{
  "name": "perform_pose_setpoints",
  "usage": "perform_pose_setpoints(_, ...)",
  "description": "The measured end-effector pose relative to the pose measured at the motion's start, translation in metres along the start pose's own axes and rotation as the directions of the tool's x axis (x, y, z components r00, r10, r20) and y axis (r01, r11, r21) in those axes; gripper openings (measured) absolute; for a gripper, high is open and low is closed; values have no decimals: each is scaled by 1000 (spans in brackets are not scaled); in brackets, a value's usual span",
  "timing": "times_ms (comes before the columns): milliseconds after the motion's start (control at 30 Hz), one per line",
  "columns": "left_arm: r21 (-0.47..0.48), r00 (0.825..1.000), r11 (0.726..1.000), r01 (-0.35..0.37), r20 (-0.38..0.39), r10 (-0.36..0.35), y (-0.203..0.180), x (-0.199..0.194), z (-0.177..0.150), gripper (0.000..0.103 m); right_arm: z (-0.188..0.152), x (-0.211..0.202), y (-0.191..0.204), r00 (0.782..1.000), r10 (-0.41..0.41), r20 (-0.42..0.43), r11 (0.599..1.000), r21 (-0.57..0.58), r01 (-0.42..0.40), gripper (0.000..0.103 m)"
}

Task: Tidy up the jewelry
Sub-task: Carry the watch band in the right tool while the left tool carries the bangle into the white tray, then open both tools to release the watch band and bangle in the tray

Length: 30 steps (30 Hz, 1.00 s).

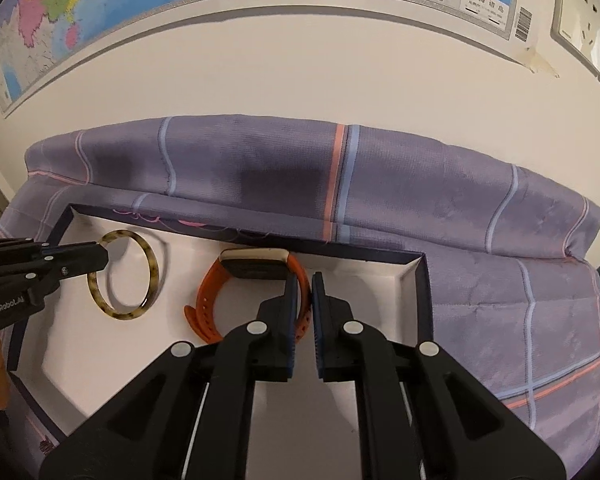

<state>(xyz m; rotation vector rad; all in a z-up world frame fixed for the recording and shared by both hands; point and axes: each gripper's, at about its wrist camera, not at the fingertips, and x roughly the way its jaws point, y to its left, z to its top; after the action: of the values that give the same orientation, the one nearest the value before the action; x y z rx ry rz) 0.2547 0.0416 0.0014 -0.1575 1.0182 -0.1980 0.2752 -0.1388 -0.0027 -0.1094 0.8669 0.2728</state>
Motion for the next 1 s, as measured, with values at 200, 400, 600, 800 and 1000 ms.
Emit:
perform_pose_setpoints(200,-18,1000,1000,-13,-23,12,4,8,5,6,3,9,-2,999,-9,-38,1000,18,10,9)
perform_pose_setpoints(400,-23,999,999,-29,-24,29,8,10,6,12,-2,-5,-3,1000,-3,2,999,38,3,36)
perform_pose_setpoints(600,19,996,999,-46,77,44,5,-22,-8,34,-24,-58,-7,987,110,118,993,25,-113,39)
perform_pose_setpoints(800,116,981,993,-27,195,4,-10,-75,-42,44,-68,-114,1,959,240,152,970,-75,-231,42)
perform_pose_setpoints(1000,181,974,984,10,222,-51,-25,-103,-91,50,-121,-143,20,949,299,105,945,-174,-278,42)
